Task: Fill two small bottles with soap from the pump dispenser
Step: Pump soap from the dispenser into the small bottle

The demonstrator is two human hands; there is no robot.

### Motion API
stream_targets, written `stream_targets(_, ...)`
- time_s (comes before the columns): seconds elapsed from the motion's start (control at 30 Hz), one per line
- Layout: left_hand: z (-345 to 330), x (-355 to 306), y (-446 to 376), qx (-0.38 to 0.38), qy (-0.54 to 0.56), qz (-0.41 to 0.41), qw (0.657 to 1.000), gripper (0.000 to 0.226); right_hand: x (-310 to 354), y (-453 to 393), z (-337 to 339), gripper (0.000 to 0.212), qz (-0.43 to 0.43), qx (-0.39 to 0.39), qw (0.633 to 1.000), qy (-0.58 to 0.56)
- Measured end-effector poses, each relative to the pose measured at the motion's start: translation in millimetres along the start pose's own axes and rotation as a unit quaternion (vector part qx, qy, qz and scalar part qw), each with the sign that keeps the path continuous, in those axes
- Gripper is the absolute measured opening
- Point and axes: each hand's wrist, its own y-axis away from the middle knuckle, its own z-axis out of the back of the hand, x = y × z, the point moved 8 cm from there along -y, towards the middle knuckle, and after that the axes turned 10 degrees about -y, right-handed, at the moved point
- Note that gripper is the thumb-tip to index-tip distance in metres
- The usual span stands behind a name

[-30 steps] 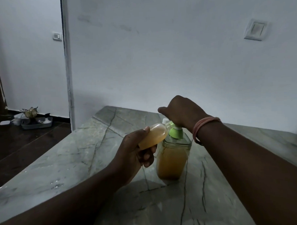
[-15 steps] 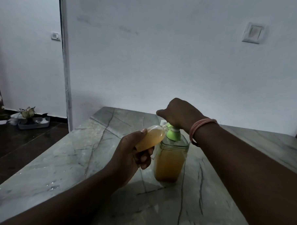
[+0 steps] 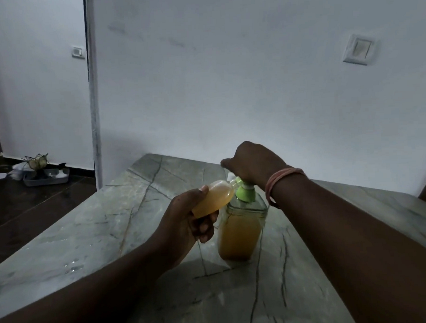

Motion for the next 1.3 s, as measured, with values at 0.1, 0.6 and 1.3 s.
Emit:
stream_targets(0.1,-2.0,-2.6,1.0,0.002,0.003,-0.001,1.0,0.038,11.4,-2.6,1.0,0.038,0.023,0.024,0.998,0.057)
stream_targets(0.6,-3.1,-4.9,1.5,0.013,-0.005,-0.014,1.0,0.031,11.5,-3.1,8.0,0.042,0.049,-0.016,0.997,0.06)
stream_targets(1.3,0.6,0.3,-1.1,-0.001,0.004,-0.005,1.0,0.032,-8.5,-0.3,-0.2,0.047,0.012,-0.037,0.998,-0.056)
